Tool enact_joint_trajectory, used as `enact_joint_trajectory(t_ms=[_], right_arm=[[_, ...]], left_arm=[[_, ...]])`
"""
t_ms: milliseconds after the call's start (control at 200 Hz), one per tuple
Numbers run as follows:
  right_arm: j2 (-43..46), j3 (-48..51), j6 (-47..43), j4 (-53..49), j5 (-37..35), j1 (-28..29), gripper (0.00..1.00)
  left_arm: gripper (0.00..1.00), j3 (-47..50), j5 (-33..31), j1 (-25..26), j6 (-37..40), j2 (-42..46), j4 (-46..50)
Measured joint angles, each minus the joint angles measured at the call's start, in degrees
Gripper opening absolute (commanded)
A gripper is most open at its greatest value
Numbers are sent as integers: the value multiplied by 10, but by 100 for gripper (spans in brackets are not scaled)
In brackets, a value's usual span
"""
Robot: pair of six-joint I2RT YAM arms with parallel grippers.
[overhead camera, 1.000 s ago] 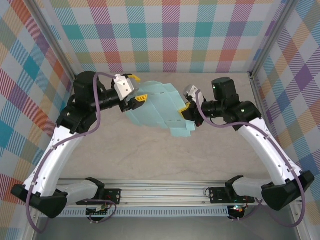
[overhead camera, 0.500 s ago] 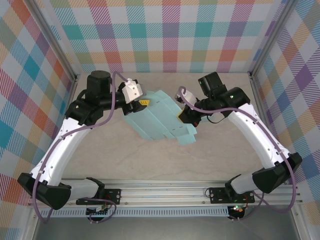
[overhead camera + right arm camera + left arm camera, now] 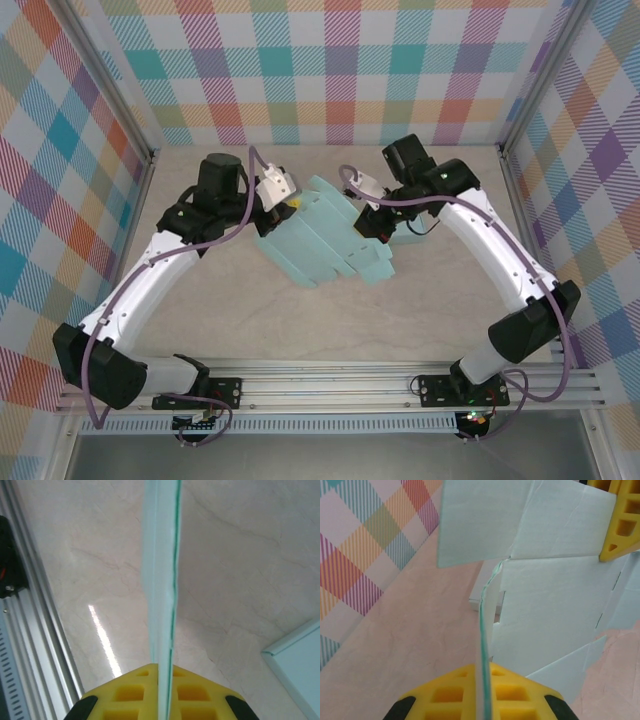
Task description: Fold the paper box
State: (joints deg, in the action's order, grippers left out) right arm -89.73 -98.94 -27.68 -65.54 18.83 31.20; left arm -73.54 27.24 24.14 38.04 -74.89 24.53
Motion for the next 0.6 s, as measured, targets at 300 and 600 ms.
enact_joint_trajectory(t_ms=[300,600], right_arm=[[-24,-36,-38,2,-4,0,0],[-106,-150,-83,-67,43,5,0]], left_arm=[[72,40,-7,-9,-56,2,-31],[85,-84,69,-10,-38,-5,10]])
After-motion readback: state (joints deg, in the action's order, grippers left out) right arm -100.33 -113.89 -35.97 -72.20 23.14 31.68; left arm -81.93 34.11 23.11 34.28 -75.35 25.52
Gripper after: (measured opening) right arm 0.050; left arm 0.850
